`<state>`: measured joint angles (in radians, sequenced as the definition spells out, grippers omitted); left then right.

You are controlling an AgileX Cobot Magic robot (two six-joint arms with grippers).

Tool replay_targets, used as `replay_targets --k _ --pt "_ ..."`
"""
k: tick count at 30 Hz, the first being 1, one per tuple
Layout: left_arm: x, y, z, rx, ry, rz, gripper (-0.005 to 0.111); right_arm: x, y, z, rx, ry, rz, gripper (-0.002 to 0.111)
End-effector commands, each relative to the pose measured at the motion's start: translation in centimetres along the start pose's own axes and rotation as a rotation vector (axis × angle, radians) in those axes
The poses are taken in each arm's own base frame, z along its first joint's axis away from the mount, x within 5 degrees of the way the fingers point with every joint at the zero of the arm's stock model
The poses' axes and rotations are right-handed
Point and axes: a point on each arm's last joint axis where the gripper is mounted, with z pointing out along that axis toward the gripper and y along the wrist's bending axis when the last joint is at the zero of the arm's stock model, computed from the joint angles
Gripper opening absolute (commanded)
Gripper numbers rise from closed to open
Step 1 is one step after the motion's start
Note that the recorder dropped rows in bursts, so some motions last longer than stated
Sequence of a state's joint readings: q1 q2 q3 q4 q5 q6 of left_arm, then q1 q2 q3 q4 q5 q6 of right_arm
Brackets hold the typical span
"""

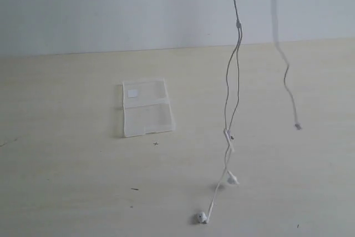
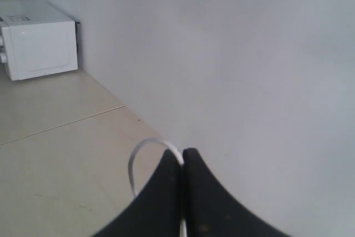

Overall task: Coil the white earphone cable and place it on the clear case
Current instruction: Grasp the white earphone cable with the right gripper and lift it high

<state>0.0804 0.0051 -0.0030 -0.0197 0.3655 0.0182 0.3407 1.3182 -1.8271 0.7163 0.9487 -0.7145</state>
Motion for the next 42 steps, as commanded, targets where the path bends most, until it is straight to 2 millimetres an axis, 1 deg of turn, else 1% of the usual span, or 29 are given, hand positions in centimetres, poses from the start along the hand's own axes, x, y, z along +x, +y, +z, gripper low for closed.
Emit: replay_targets --k 1,4,10,15,20,21,25,30,36,39,40,42 --pt "0.0 0.0 0.0 0.001 -0.014 -0.004 0.000 -0.3 0.0 -0.2 0.004 -0.017 0.010 0.000" --pt "0.0 0.0 0.0 -0.002 -0.014 0.004 0.000 -0.2 0.1 -0.2 -0.009 -0.002 0.010 0.000" --pt "-0.7 0.4 0.0 -0.051 -0.086 0.145 0.000 -0.1 0.2 -0.2 -0.015 0.007 0.009 0.000" --pt "-1.8 0.3 -0.2 -0.045 -0.203 0.148 0.000 0.2 -0.1 0.2 -0.017 0.019 0.013 0.000" --pt "-3.1 0.1 -0.6 -0.037 -0.355 0.151 0.000 0.4 -0.3 0.7 -0.021 0.031 0.021 0.000" --pt "-3.6 0.0 -0.8 -0.034 -0.416 0.152 0.000 0.4 -0.3 0.7 -0.021 0.031 0.021 0.000" --pt "-4.7 -0.2 -1.3 -0.024 -0.552 0.146 0.000 0.5 -0.3 0.8 -0.023 0.031 0.023 0.000" --pt "-5.3 -0.2 -1.7 0.010 -0.629 0.055 0.000 0.5 -0.3 0.8 -0.024 0.030 0.060 0.000" --pt "-6.2 -0.4 -2.6 0.107 -0.766 -0.143 0.000 0.1 -0.1 0.8 -0.053 -0.004 0.108 0.000" --pt "-6.3 -0.6 -2.6 0.190 -0.753 -0.294 0.000 -0.3 0.1 0.8 -0.072 -0.051 0.142 0.000" --pt "-6.6 -0.8 -2.7 0.213 -0.743 -0.305 0.000 -0.5 0.1 0.7 -0.078 -0.065 0.152 0.000" --pt "-7.4 -1.4 -3.1 0.270 -0.722 -0.249 0.000 -0.7 0.1 0.7 -0.083 -0.089 0.169 0.000"
